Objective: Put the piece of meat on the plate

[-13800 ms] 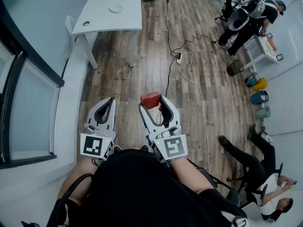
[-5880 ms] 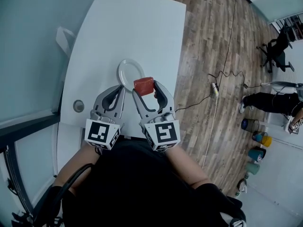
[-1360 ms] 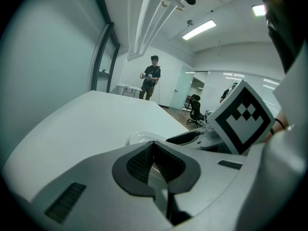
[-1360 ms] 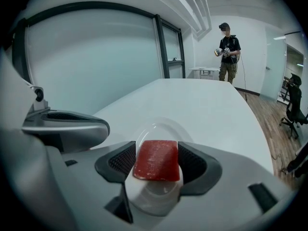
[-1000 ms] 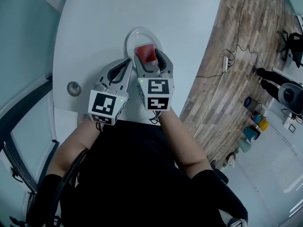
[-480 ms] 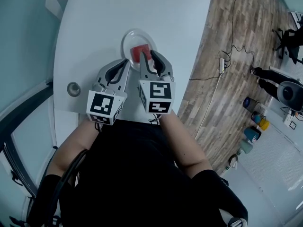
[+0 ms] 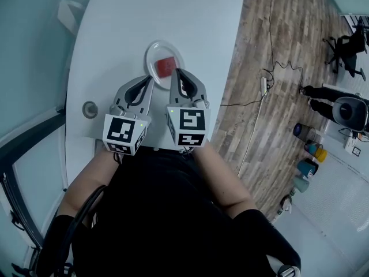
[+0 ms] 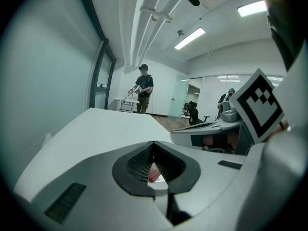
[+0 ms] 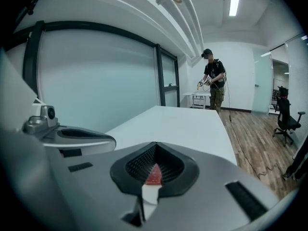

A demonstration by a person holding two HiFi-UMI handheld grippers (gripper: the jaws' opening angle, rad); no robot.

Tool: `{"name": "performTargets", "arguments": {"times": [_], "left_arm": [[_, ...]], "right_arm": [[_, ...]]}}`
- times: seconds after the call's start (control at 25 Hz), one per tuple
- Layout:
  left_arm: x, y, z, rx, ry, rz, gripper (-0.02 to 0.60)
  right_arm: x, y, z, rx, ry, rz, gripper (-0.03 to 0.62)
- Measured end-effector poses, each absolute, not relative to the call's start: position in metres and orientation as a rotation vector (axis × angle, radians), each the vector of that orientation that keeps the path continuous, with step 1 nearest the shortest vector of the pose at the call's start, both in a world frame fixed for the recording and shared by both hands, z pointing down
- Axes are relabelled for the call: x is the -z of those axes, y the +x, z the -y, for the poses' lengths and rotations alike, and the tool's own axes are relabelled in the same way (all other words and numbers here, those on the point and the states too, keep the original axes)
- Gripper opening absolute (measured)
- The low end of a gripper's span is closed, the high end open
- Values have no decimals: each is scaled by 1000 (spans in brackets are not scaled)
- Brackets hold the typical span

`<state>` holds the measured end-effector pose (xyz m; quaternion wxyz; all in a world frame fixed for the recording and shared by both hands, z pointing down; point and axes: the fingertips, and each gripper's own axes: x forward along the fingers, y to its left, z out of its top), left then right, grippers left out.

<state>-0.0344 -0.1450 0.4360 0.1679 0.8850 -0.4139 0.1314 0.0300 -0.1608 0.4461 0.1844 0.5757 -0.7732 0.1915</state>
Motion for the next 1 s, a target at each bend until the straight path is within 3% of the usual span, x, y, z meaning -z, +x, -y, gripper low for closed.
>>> {"name": "performTargets", "arguments": {"times": [1.0], "left_arm": [[-349,-27,105,-241,2670,1183,3]], "right_arm": [[-340,22,108,-277,1683,2404,5]]}}
